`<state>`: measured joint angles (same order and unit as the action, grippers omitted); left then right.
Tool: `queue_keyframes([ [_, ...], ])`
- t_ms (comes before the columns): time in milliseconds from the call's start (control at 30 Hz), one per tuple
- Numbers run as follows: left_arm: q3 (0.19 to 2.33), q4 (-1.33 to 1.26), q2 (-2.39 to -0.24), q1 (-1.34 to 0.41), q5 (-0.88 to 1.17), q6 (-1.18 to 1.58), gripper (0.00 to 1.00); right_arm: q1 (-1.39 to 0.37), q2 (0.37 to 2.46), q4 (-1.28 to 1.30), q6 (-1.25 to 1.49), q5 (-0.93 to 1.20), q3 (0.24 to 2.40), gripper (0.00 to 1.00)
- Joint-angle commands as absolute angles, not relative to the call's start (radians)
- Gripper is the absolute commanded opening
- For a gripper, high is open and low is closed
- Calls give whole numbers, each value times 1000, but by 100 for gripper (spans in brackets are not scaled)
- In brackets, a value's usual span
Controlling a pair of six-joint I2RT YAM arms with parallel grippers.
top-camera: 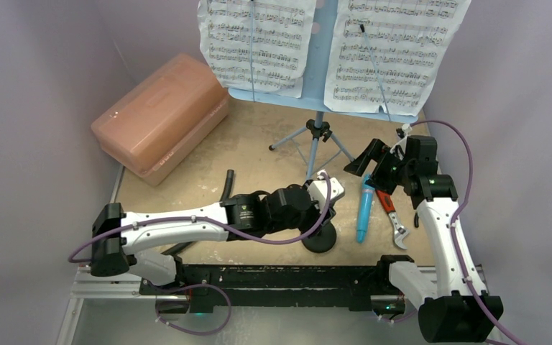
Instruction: Set up the instrument practice props
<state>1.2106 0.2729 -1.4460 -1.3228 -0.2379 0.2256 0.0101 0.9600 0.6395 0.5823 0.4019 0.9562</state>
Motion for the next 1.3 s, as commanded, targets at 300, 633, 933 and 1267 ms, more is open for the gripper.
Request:
queue_keyframes([
  [300,1053,231,-1203,-1324,-103,6,36,8,949,586,553,248,874,93],
  [633,1023,312,-1153,-1324,-5,-179,35,-25,1008,566,504,112,847,92],
  [933,1039,357,-1114,-1324,75,-282,32,-45,1084,532,493,38,837,90],
  [1267,971,342,-1056,-1319,70,-286,29,-47,1210,480,458,39,838,89],
])
